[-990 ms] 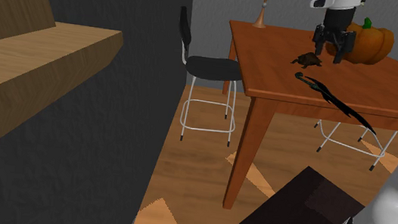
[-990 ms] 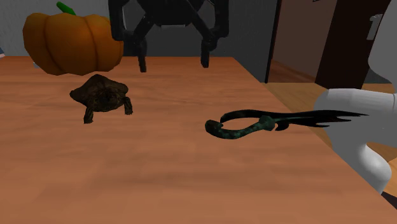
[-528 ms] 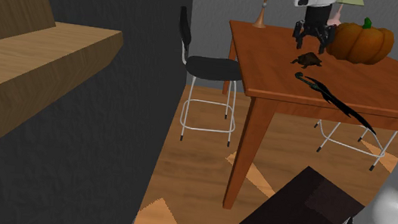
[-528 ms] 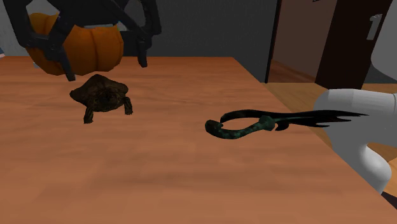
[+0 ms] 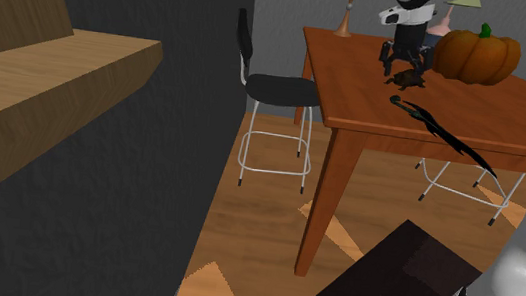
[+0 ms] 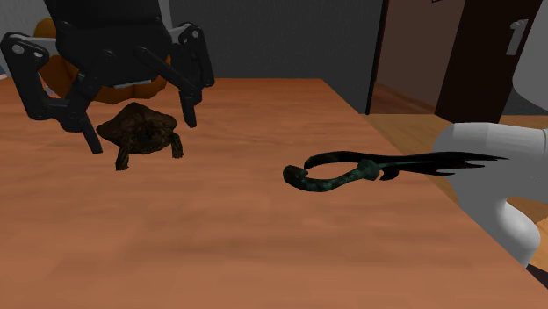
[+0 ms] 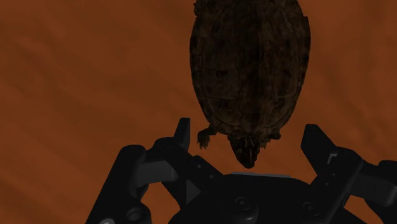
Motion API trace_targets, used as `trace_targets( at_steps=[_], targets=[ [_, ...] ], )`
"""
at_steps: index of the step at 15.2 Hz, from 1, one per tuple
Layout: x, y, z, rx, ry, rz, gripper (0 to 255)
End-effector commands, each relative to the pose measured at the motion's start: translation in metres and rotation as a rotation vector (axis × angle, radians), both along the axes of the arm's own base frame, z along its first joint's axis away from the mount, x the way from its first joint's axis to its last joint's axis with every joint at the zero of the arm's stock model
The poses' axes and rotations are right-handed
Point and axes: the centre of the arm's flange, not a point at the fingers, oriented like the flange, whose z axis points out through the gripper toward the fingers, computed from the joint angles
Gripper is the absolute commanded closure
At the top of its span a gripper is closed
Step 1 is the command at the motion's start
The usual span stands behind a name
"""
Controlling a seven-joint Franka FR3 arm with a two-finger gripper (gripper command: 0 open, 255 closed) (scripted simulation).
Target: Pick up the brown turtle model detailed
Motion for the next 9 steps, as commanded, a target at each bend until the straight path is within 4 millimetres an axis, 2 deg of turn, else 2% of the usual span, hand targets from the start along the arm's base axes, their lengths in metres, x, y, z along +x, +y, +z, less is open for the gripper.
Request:
trace_targets(
  at_steps=[1, 2, 9],
  targets=[
    [-0.0001, -0.0004, -0.0035, 0.0, 0.0, 0.0, 0],
    [0.0003, -0.0008, -0.0031, 0.0, 0.0, 0.0, 255],
    [0.0002, -0.0006, -0.0027, 0.0, 0.0, 0.0, 255]
  ],
)
